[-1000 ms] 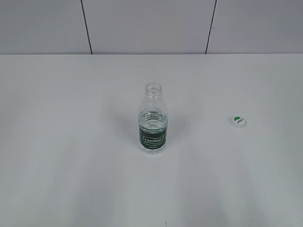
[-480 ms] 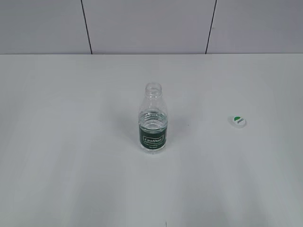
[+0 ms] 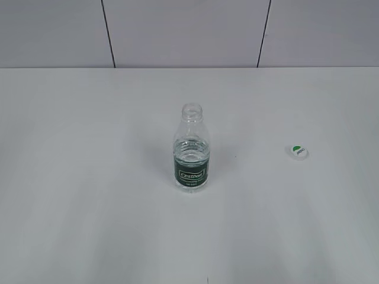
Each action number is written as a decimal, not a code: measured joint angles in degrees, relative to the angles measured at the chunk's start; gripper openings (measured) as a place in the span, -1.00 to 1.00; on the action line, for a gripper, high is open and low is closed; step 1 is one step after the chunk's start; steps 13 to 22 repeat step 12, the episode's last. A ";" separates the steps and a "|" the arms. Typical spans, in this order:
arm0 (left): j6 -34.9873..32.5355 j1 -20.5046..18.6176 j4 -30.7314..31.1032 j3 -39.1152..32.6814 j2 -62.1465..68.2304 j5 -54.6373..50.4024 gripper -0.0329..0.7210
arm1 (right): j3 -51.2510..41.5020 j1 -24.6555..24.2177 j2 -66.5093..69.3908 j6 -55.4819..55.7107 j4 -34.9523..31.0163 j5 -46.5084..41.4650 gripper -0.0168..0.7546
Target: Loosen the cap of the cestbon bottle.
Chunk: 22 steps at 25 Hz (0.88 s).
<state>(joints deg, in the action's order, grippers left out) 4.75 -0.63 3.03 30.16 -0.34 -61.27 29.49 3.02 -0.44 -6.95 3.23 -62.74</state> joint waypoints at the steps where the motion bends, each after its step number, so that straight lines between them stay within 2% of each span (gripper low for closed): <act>1: 0.00 0.00 -0.17 0.00 0.00 0.00 0.10 | 0.00 -0.07 0.00 0.00 0.00 0.00 0.39; 22: 0.00 0.00 -0.73 0.00 0.00 0.00 0.10 | 0.00 -0.07 0.00 0.00 0.00 0.07 0.39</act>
